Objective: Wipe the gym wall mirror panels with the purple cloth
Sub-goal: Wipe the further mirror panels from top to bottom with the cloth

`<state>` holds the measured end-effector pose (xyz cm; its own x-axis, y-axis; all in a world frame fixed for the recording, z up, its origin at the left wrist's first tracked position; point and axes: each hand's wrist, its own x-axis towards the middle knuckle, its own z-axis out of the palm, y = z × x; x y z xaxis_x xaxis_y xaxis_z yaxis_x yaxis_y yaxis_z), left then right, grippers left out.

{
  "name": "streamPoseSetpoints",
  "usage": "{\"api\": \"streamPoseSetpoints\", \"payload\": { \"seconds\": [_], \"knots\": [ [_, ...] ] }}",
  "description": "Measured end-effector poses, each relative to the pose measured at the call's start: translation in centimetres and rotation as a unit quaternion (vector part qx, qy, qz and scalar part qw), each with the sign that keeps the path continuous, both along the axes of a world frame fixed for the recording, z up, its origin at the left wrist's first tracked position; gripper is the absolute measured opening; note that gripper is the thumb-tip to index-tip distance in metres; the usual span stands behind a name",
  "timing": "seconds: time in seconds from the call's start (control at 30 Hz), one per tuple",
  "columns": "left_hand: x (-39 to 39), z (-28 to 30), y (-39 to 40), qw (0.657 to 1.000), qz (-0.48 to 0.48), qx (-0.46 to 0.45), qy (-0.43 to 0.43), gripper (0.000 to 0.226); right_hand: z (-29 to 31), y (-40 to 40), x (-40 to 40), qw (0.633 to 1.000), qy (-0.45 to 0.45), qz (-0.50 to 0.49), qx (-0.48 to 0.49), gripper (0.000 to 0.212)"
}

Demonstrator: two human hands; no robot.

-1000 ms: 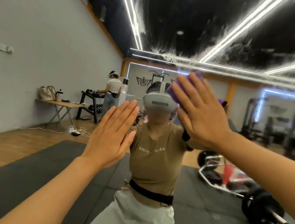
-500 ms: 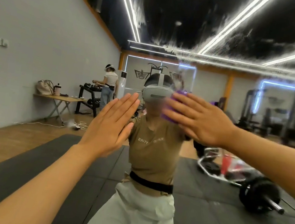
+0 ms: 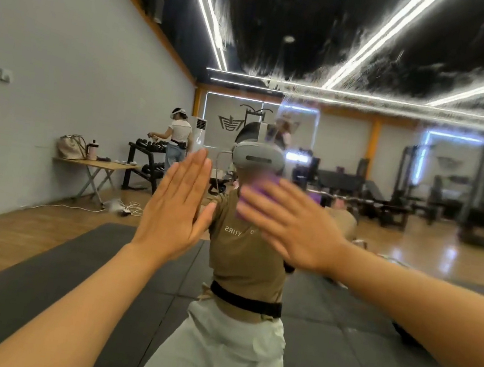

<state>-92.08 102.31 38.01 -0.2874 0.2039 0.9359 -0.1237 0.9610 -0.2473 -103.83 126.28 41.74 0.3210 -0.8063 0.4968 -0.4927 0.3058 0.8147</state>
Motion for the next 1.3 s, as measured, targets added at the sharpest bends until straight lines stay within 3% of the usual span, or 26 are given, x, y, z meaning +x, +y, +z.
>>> {"api": "streamPoseSetpoints", "payload": {
  "seconds": [0.13, 0.27, 0.33, 0.43, 0.6, 0.7, 0.77, 0.97, 1.1, 1.23, 1.3],
  "knots": [
    [0.4, -0.1, -0.3, 1.0, 0.006, 0.012, -0.014, 0.071, -6.4, 1.2, -0.5, 0.984, 0.063, -0.016, 0.164, 0.057],
    [0.8, 0.1, -0.9, 0.999, 0.011, 0.006, -0.03, 0.071, -5.8, 1.0, -1.1, 0.972, 0.07, 0.008, 0.226, 0.054],
    [0.8, 0.1, -1.0, 0.999, 0.009, 0.002, -0.035, 0.071, -2.9, 0.3, -0.8, 0.984, 0.032, 0.015, 0.176, 0.055],
    [0.9, 0.0, -1.0, 0.999, 0.007, 0.029, -0.028, 0.072, 4.2, -1.3, -0.1, 1.0, -0.027, 0.01, 0.01, 0.055],
    [1.8, 0.2, -2.1, 0.998, 0.044, 0.049, -0.025, 0.074, 14.2, -3.9, 1.7, 0.988, -0.081, 0.0, -0.13, 0.056],
    [2.4, 0.6, -2.8, 0.997, 0.057, 0.034, -0.034, 0.075, 15.6, -5.4, 2.3, 0.961, -0.121, 0.018, -0.249, 0.057],
    [2.7, 0.6, -3.2, 0.997, 0.053, 0.026, -0.047, 0.074, 13.9, -6.4, 2.4, 0.957, -0.116, 0.034, -0.263, 0.056],
    [3.6, 0.3, -4.4, 0.996, 0.033, 0.057, -0.056, 0.07, 0.4, -5.3, 1.9, 0.998, -0.04, 0.036, -0.041, 0.06],
    [3.9, 0.3, -4.9, 0.996, 0.049, 0.052, -0.061, 0.069, -7.8, -3.2, 1.2, 0.99, 0.045, -0.018, 0.136, 0.065],
    [4.0, 0.5, -5.6, 0.995, 0.058, 0.036, -0.069, 0.069, -4.7, -3.4, 1.2, 0.982, 0.036, 0.017, 0.186, 0.052],
    [4.0, 0.3, -5.7, 0.996, 0.061, 0.028, -0.064, 0.068, -0.3, -4.6, 2.1, 0.993, -0.001, 0.034, 0.115, 0.055]
  ]
}}
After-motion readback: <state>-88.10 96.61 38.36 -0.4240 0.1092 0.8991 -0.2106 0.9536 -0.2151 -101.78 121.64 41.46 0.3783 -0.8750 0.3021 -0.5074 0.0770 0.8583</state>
